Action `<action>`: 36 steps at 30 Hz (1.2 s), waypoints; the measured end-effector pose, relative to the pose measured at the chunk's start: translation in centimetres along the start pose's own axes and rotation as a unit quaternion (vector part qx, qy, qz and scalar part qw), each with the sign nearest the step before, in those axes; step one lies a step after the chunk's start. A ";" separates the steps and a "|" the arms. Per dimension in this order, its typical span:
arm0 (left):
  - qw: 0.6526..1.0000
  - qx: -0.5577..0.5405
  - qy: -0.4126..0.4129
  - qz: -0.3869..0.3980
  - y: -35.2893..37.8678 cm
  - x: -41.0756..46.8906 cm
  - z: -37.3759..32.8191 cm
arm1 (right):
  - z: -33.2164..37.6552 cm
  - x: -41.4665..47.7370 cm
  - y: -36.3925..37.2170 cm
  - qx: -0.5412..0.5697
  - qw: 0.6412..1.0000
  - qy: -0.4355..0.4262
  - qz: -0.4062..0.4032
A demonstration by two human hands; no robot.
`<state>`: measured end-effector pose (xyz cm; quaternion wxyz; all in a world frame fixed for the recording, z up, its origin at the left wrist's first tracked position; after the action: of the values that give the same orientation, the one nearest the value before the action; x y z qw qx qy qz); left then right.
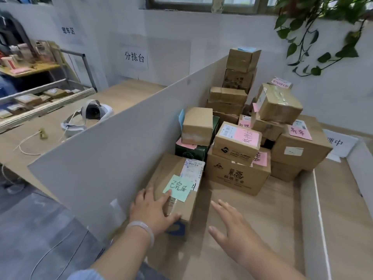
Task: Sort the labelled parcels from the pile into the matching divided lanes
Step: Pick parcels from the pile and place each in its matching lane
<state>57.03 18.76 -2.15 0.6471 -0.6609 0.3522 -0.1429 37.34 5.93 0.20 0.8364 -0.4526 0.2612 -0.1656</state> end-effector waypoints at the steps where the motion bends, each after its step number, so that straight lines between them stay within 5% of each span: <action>1: 1.000 0.004 0.008 -0.015 -0.1 -0.6 -0.4 | 0.1 0.4 0.3 0.016 1.000 0.004 0.004; 5: 0.994 -0.090 0.018 -0.063 0.0 -1.2 -0.2 | 0.3 2.3 1.2 0.072 0.997 0.020 -0.014; 8: 0.977 -0.214 -0.015 -0.018 1.7 0.0 0.7 | 0.2 4.1 2.3 0.111 0.993 0.038 -0.010; 11: 0.935 -0.354 -0.007 0.025 3.3 0.6 0.2 | 0.2 5.2 3.7 0.192 0.980 0.052 -0.004; 16: 0.894 -0.447 0.000 -0.033 3.2 -1.6 -0.5 | -0.5 2.9 3.5 0.280 0.958 0.031 -0.054; 25: 0.871 -0.477 0.063 -0.103 -1.1 -10.7 -6.9 | -4.2 -7.0 -2.4 0.322 0.930 -0.011 -0.174; 36: 0.851 -0.462 0.204 -0.141 -5.7 -22.0 -25.6 | -15.3 -23.5 -12.9 0.367 0.875 -0.010 -0.315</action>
<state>26.47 13.29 12.30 0.1534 -0.8823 0.4048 -0.1847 8.80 0.85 10.86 0.8483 -0.1735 0.0166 -0.4999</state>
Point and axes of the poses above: each hand's wrist, its own x-axis towards the middle knuckle, its own y-axis out of the palm, z = x × y, the point moved 9 cm from there along x, towards the middle knuckle, and after that the axes turned 1 degree about z, right-handed, at the moved point
